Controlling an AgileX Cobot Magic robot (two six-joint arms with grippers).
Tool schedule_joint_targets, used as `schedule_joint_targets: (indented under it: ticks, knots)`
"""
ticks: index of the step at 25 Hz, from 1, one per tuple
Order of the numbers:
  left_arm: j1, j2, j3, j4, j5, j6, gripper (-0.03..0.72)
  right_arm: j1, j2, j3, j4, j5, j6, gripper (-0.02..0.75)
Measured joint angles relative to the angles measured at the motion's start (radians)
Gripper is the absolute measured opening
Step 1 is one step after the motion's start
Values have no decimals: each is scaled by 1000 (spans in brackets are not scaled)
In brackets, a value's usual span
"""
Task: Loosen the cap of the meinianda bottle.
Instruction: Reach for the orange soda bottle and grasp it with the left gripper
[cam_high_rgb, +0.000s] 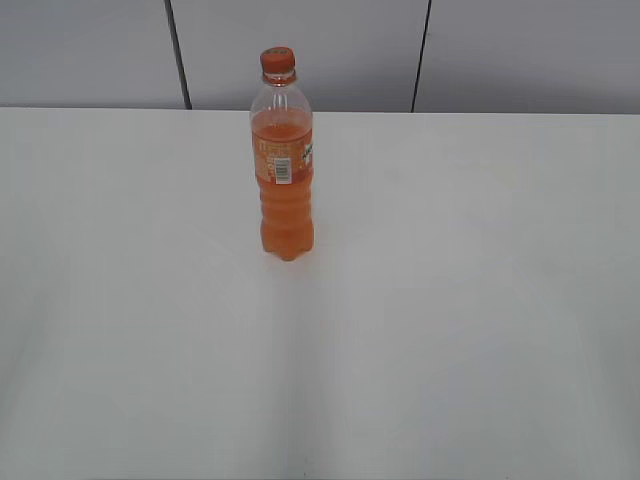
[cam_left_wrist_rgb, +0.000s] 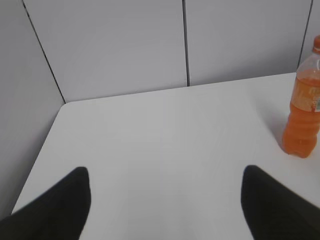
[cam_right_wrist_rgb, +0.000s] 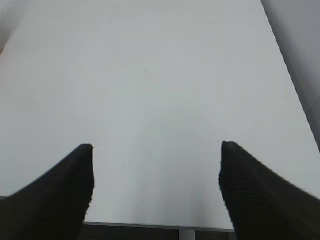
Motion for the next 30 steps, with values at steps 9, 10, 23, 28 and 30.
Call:
schedule_joint_targets:
  ticks: [9, 10, 23, 28, 30]
  knots:
    - [0, 242, 1, 1, -262, 0, 562, 0, 0, 0, 0, 0, 0, 586]
    - [0, 275, 1, 1, -301, 0, 562, 0, 0, 0, 0, 0, 0, 586]
    - [0, 661, 1, 1, -700, 0, 562, 0, 0, 0, 0, -1, 0, 586]
    - [0, 756, 1, 2, -817, 0, 562, 0, 0, 0, 0, -1, 0, 586]
    - [0, 817, 1, 4, -858, 0, 562, 0, 0, 0, 0, -1, 0, 586]
